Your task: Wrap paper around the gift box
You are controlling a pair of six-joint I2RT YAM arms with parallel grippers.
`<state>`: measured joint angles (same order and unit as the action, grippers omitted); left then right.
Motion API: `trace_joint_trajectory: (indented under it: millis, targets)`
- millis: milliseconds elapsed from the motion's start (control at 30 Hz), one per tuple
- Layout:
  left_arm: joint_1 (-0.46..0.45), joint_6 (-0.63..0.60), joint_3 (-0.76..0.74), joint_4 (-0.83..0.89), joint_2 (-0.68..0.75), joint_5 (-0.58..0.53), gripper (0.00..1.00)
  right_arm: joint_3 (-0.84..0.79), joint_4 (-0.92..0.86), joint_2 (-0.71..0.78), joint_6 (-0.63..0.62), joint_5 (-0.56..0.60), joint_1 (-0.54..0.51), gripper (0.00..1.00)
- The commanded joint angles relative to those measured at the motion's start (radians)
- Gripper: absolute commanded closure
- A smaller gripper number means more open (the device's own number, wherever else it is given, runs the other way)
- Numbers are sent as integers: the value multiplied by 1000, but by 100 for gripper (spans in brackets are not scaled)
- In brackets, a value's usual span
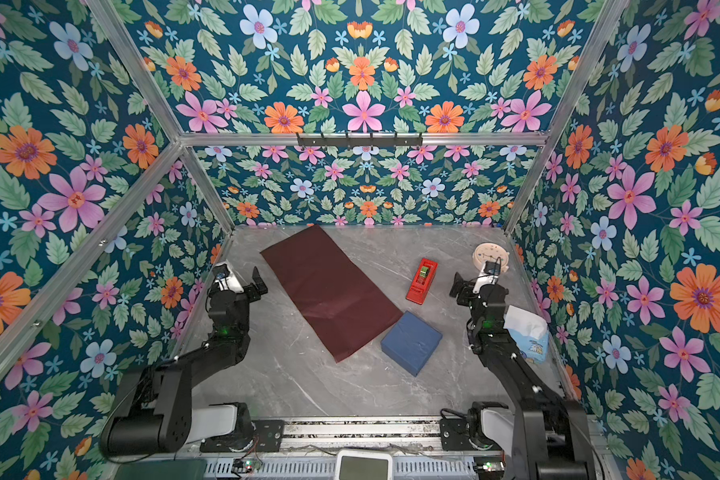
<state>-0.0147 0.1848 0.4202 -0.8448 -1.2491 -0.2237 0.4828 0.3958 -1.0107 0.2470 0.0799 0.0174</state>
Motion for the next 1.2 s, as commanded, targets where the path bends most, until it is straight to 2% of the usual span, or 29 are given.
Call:
trace_joint_trajectory:
  millis: [0, 33, 100, 167, 233, 333, 433, 533, 633, 733, 933, 1067, 1167]
  targets:
    - [-1, 220, 62, 280, 63, 189, 4, 29, -408, 139, 250, -123, -5, 4]
    - [-9, 272, 69, 279, 69, 303, 6, 27, -453, 177, 306, -187, -11, 7]
    - [-60, 384, 67, 230, 62, 447, 7, 47, -596, 205, 389, -232, -52, 9]
    - [-183, 425, 100, 263, 40, 478, 8, 119, -827, 182, 410, -254, -88, 8]
    - [-368, 398, 175, 388, -11, 449, 9, 163, -1013, 168, 426, -296, -96, 8]
    - [-560, 419, 253, 470, -133, 523, 10, 135, -1115, 220, 471, -381, -100, 10]
    - [-688, 462, 327, 496, -248, 622, 11, 91, -1141, 260, 524, -450, -114, 14]
    - [-792, 437, 416, 574, -335, 661, 11, 70, -1101, 230, 549, -469, -200, 16]
    - [-838, 440, 477, 609, -414, 716, 12, 53, -1014, 184, 575, -452, -286, 16]
    - [-861, 456, 513, 606, -486, 766, 16, 13, -903, 158, 605, -456, -291, 17]
    - [-883, 476, 537, 608, -547, 806, 22, 15, -806, 78, 586, -426, -290, 19]
    - [-903, 488, 609, 604, -625, 846, 26, 42, -778, 23, 554, -418, -254, 23]
    - [-907, 499, 688, 587, -694, 853, 27, 69, -761, -11, 519, -430, -186, 25]
